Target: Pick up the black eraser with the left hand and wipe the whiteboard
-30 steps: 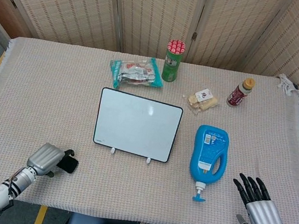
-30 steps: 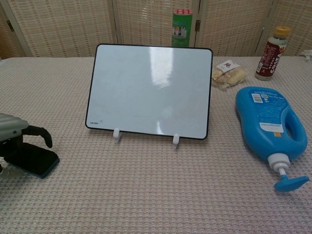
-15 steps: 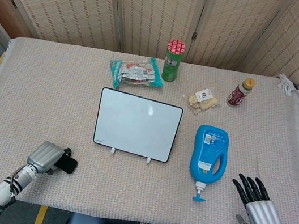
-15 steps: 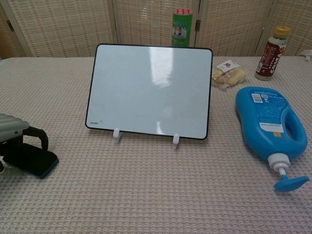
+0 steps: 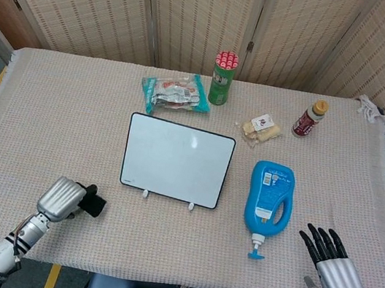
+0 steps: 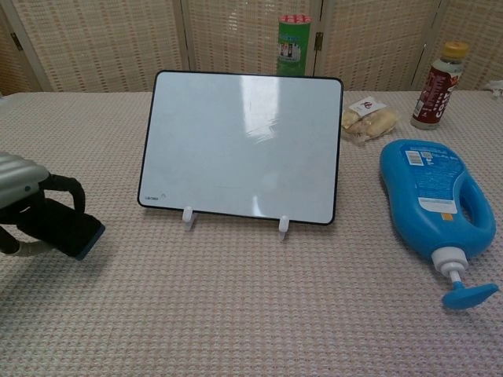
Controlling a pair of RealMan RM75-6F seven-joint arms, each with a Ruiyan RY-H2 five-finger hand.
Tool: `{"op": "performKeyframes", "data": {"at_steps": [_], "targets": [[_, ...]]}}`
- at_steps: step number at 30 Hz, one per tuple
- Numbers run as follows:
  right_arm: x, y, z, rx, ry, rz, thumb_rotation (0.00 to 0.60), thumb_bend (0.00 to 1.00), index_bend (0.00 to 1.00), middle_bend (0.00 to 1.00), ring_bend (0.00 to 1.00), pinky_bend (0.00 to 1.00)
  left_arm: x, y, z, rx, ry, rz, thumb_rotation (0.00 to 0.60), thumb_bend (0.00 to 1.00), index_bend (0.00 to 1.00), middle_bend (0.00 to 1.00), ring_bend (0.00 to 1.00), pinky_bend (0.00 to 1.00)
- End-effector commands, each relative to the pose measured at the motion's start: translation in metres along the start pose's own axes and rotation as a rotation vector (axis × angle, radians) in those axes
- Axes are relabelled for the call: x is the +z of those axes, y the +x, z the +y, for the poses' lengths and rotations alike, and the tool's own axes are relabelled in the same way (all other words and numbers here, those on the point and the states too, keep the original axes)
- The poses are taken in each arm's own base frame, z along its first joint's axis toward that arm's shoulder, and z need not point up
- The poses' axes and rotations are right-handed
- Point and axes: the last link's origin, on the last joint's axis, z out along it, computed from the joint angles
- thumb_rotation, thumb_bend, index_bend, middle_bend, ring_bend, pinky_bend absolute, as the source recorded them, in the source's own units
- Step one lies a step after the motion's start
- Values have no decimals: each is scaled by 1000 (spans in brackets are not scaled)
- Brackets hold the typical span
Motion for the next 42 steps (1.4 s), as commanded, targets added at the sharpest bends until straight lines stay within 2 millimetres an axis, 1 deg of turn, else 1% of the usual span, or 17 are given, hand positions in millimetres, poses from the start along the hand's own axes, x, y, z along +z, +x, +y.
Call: {"op": "performKeyframes", "data": {"at_steps": [1,9,15,18,21,25,31,42], "targets": [[-3,1,-2,-2,9,9,600,273,0,0,0,0,-2,10,32,4,-16,210,600,459,663,1000,912,929],[-9,6,0,13,21,34,600,272,0,0,0,0,32,15,80,71,-2,328,600,459,664,1000,917,933],[-15,11,1,30,39,49,600,273,0,0,0,0,61,20,125,104,1,418,600,463,665,1000,923,940],[-17,13,2,39,46,54,600,273,0,0,0,0,74,19,141,135,9,439,600,464,665,1000,924,941],[-19,15,4,50,50,59,600,272,0,0,0,0,89,17,155,152,19,423,600,464,666,1000,924,940],[-21,18,6,63,53,66,600,273,0,0,0,0,104,18,165,176,38,424,600,464,666,1000,924,941],[-23,21,9,81,51,67,600,273,0,0,0,0,126,20,172,221,86,428,600,465,665,1000,924,941],[-27,23,12,97,48,75,600,272,0,0,0,0,149,5,179,258,117,370,600,462,665,1000,924,941]]}}
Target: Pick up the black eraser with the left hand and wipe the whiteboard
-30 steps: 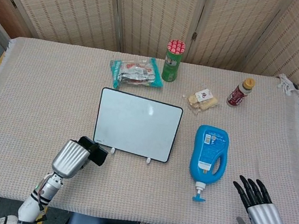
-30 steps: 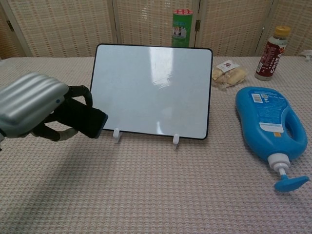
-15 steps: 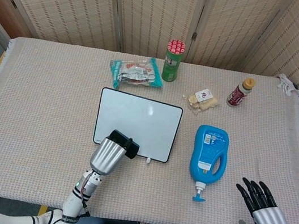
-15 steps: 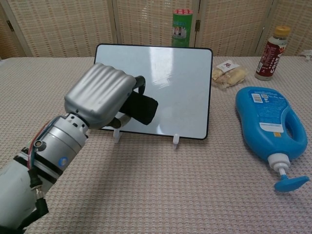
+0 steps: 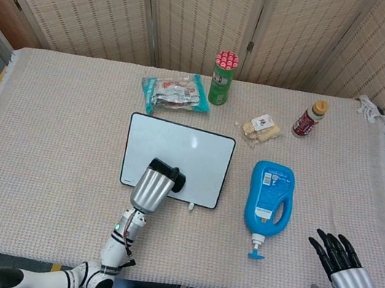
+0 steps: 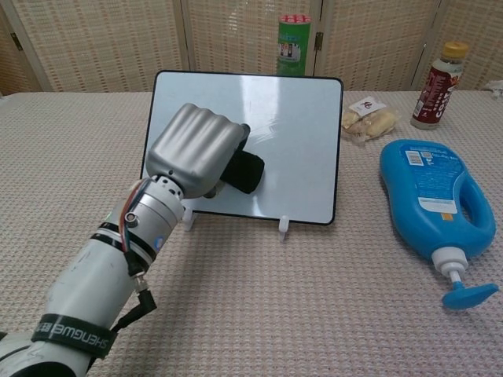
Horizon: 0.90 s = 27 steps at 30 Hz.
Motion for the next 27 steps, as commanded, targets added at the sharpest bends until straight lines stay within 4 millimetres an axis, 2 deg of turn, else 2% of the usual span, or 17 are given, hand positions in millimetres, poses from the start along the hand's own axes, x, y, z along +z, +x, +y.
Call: {"op": "performKeyframes", "data": {"at_steps": [1,5,13,23,27], "targets": [[-1,1,1,2,-1,3,600,273,0,0,0,0,4,-5,5,7,6,-15,600,462,663,1000,923,941],[-1,1,1,2,-2,2,600,273,0,0,0,0,4,-8,3,13,11,-10,600,455,605,1000,920,940],[0,-2,0,-6,-7,-1,600,273,0,0,0,0,-3,-5,3,3,-4,-21,600,449,382,1000,920,941],[-2,-2,-2,-13,-8,3,600,272,0,0,0,0,-17,13,3,14,-19,-34,600,344,250,1000,921,941],[-1,-1,0,-13,-17,10,600,272,0,0,0,0,-31,22,-5,27,-11,-60,600,302,209,1000,923,941]]}}
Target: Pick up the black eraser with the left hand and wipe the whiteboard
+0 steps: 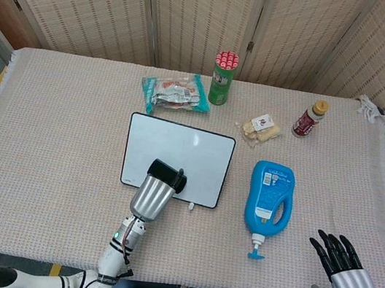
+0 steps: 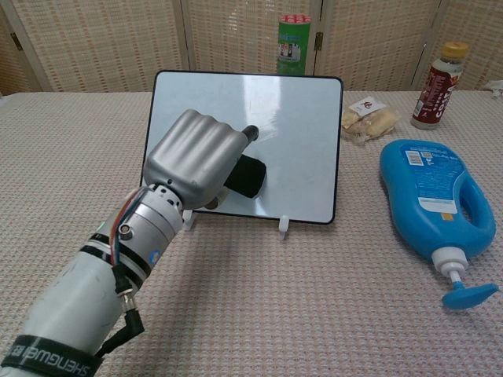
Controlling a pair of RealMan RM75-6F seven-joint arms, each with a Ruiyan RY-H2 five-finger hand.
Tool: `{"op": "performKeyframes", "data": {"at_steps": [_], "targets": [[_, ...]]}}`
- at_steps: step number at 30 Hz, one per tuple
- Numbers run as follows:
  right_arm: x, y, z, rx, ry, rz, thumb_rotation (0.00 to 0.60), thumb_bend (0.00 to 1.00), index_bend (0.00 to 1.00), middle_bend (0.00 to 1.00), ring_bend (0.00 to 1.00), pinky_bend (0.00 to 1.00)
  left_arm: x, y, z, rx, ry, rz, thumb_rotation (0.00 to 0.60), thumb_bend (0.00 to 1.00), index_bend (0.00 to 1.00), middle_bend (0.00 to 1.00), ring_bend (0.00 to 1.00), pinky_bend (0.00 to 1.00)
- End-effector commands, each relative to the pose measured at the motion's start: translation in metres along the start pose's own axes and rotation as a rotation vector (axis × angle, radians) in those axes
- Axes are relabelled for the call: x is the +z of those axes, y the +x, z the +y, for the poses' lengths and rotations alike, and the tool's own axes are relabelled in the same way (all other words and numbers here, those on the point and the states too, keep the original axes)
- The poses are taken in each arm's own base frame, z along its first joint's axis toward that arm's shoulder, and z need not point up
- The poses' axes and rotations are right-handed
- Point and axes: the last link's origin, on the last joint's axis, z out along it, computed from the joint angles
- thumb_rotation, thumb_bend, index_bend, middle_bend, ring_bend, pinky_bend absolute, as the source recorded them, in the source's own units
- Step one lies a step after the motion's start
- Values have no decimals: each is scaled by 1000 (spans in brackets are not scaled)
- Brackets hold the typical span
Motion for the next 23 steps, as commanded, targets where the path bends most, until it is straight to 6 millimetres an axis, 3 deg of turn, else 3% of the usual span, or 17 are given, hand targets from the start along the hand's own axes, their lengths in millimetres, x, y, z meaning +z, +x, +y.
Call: {"op": "performKeyframes", "data": {"at_steps": [1,6,9,11,13,14,16,19,23], "targets": [[1,0,1,1,-8,2,600,272,0,0,0,0,-17,7,-13,8,13,-39,600,290,193,1000,923,941],[1,-2,-1,-10,-4,0,600,272,0,0,0,0,-50,20,-46,3,17,-121,600,241,114,1000,916,940],[1,-4,-3,-19,-4,-1,600,273,0,0,0,0,-81,29,-84,-38,33,-170,600,226,73,1000,890,937],[2,-5,-3,-23,-5,-3,600,272,0,0,0,0,-100,31,-111,-74,61,-186,600,223,46,1000,840,909],[4,-6,-4,-28,-5,-7,600,272,0,0,0,0,-122,32,-144,-120,106,-193,600,223,22,956,697,788],[5,-7,-4,-29,-6,-10,600,272,0,0,0,0,-132,30,-158,-133,125,-200,600,223,16,887,611,699],[7,-9,-4,-35,-5,-21,600,272,0,0,0,0,-155,28,-188,-173,166,-225,600,223,8,621,406,447],[12,-12,-5,-44,-5,-37,600,272,0,0,0,0,-188,24,-222,-216,230,-228,600,224,0,259,145,185],[18,-16,-6,-55,-4,-57,600,273,0,0,0,0,-226,22,-243,-288,298,-252,600,219,0,47,4,33]]}}
